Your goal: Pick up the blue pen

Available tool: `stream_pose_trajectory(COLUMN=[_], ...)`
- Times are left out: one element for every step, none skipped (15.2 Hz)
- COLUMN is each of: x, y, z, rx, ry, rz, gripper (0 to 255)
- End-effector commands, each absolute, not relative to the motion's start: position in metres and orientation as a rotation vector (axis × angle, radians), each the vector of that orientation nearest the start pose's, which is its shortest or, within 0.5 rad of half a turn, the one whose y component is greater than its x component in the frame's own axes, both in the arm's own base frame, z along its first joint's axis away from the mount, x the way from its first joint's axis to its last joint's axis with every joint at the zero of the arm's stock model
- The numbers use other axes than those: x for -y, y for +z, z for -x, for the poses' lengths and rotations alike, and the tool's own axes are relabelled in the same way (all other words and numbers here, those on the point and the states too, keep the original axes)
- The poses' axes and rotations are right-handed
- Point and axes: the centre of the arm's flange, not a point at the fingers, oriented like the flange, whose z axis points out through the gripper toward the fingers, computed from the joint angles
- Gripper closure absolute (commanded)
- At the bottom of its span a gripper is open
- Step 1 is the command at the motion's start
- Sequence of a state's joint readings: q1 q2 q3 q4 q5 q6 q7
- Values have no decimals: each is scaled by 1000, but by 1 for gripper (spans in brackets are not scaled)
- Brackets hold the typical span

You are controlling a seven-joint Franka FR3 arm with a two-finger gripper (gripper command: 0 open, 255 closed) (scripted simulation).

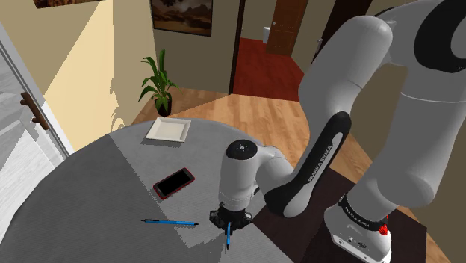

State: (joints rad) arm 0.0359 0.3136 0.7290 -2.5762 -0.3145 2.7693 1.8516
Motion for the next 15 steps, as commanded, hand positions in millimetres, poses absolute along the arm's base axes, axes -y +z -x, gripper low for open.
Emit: stream_pose_trajectory(x=[-329, -329, -329, -329, -329, -329, -329, -329, -329, -329, -329, -329, -329, -329, -329], y=[178, 178, 178, 178, 178, 179, 184, 190, 195, 200, 205, 211, 216, 221, 226], z=[-292, -292, -292, -292, -292, -292, -292, -292, -292, -292, -292, -292, -292, -292, -292], rx=[-1235, -1235, -1235, -1235, -1235, -1235, -1235, -1235, -1235, -1235, -1235, -1235, -1235, -1235, -1235], ry=[152, 152, 152, 152, 152, 152, 152, 152, 152, 152, 152, 152, 152, 152, 152], rz=[2870, 2870, 2870, 2870, 2870, 2870, 2870, 2870, 2870, 2870, 2870, 2870, 2870, 2870, 2870], gripper=[255, 255, 255, 255, 255, 255, 255, 255, 255, 255, 255, 255, 255, 255, 255])
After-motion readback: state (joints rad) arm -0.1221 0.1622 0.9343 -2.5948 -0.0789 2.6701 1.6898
